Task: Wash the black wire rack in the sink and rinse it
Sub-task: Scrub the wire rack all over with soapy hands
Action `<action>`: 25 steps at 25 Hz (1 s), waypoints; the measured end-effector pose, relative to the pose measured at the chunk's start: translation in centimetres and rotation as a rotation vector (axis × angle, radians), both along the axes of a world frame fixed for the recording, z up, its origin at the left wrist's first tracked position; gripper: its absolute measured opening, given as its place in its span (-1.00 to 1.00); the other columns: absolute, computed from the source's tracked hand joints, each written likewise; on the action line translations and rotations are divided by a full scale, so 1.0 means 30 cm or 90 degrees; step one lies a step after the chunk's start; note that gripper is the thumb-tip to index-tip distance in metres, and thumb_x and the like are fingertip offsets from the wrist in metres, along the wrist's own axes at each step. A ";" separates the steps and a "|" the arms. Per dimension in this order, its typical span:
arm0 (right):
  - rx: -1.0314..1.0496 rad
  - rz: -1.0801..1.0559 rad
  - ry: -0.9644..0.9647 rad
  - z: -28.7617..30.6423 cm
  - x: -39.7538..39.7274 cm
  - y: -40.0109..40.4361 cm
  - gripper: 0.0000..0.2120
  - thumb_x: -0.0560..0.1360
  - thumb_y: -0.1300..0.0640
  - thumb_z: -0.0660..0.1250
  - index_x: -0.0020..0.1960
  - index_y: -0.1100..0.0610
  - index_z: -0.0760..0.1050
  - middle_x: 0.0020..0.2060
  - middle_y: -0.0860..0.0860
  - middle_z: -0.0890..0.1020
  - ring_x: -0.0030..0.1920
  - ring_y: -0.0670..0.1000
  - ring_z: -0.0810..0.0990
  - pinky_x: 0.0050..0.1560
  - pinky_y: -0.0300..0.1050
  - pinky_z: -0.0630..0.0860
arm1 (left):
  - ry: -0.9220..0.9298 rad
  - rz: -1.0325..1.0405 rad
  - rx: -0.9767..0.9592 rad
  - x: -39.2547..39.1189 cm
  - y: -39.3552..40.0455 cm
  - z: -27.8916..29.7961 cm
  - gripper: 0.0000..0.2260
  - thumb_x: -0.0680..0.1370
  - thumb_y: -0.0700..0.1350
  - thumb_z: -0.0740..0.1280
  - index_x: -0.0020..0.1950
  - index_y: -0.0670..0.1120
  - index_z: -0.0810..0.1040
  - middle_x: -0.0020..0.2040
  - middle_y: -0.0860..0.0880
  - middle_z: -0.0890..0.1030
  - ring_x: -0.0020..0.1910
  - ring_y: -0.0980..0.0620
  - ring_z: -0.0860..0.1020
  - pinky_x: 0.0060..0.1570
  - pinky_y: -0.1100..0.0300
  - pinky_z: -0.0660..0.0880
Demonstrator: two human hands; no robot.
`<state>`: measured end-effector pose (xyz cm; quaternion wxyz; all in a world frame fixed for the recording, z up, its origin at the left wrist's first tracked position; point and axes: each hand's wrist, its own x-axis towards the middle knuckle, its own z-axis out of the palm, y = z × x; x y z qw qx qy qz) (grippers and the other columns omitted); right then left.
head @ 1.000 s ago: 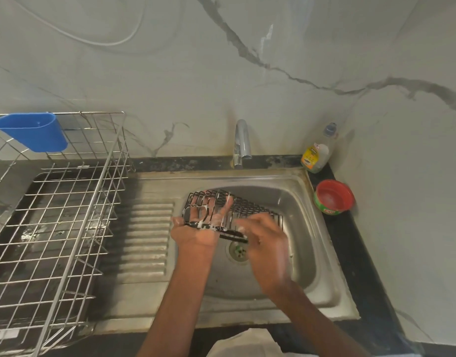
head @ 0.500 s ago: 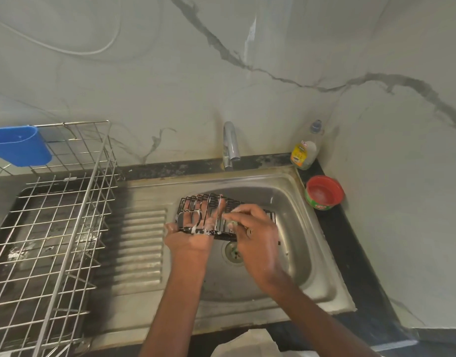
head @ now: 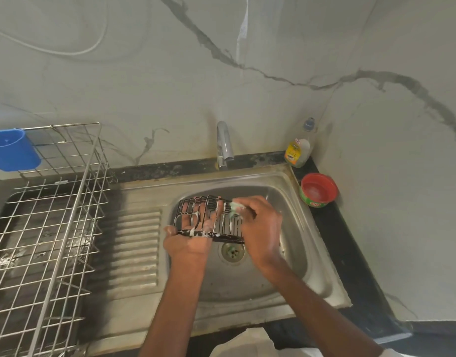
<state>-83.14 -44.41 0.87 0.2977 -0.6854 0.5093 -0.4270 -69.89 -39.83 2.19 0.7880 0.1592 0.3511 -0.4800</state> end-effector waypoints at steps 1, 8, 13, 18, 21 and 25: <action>0.038 -0.039 0.012 -0.028 -0.033 -0.007 -0.68 0.51 0.45 0.42 0.06 0.08 0.75 -0.05 -0.09 0.75 -0.06 -0.20 0.69 0.00 -0.24 0.65 | -0.009 -0.002 -0.004 -0.003 0.001 0.004 -0.55 0.77 0.07 0.05 0.14 -0.24 0.58 0.24 -0.34 0.62 0.26 -0.34 0.59 0.07 -0.56 0.38; -0.040 0.055 -0.005 0.015 0.025 0.066 -0.77 0.49 0.38 0.48 0.01 0.10 0.75 -0.04 -0.08 0.71 -0.08 -0.17 0.67 -0.03 -0.34 0.57 | -0.009 -0.020 0.011 -0.007 -0.005 -0.021 -0.50 0.78 0.08 0.01 0.48 -0.22 0.50 0.41 -0.34 0.54 0.38 -0.34 0.53 -0.04 -0.39 0.43; 0.270 -0.008 -0.320 0.026 -0.051 0.026 -0.82 0.56 0.37 0.41 0.05 0.14 0.69 0.03 0.02 0.73 0.01 -0.04 0.74 0.05 -0.11 0.64 | -0.028 -0.011 -0.025 0.031 -0.009 -0.061 -0.48 0.77 0.13 0.01 0.41 -0.20 0.55 0.37 -0.34 0.59 0.38 -0.37 0.55 0.15 -0.57 0.39; 0.518 -0.019 -0.538 0.032 -0.105 -0.032 -0.74 0.52 0.43 0.43 0.19 0.28 0.61 0.04 0.23 0.70 -0.11 0.09 0.73 -0.02 -0.06 0.70 | -0.041 -0.025 0.008 0.023 -0.010 -0.066 -0.48 0.77 0.17 0.04 0.22 -0.21 0.60 0.34 -0.34 0.61 0.34 -0.35 0.58 0.20 -0.61 0.39; 0.525 -0.015 -0.388 0.024 -0.087 -0.016 -0.76 0.46 0.44 0.49 0.08 0.21 0.70 -0.02 0.20 0.76 -0.06 0.07 0.71 0.07 -0.07 0.69 | -0.039 -0.038 0.009 0.018 -0.008 -0.073 -0.47 0.77 0.17 0.04 0.25 -0.23 0.60 0.32 -0.37 0.61 0.33 -0.37 0.58 0.21 -0.62 0.38; 0.501 0.025 -0.323 0.046 -0.057 0.015 -0.88 0.47 0.23 0.57 0.00 0.14 0.73 -0.13 0.08 0.78 -0.08 0.02 0.75 0.04 -0.16 0.68 | -0.056 -0.043 0.011 0.017 -0.009 -0.078 -0.47 0.77 0.15 0.04 0.24 -0.24 0.61 0.33 -0.37 0.60 0.35 -0.38 0.57 0.34 -0.60 0.32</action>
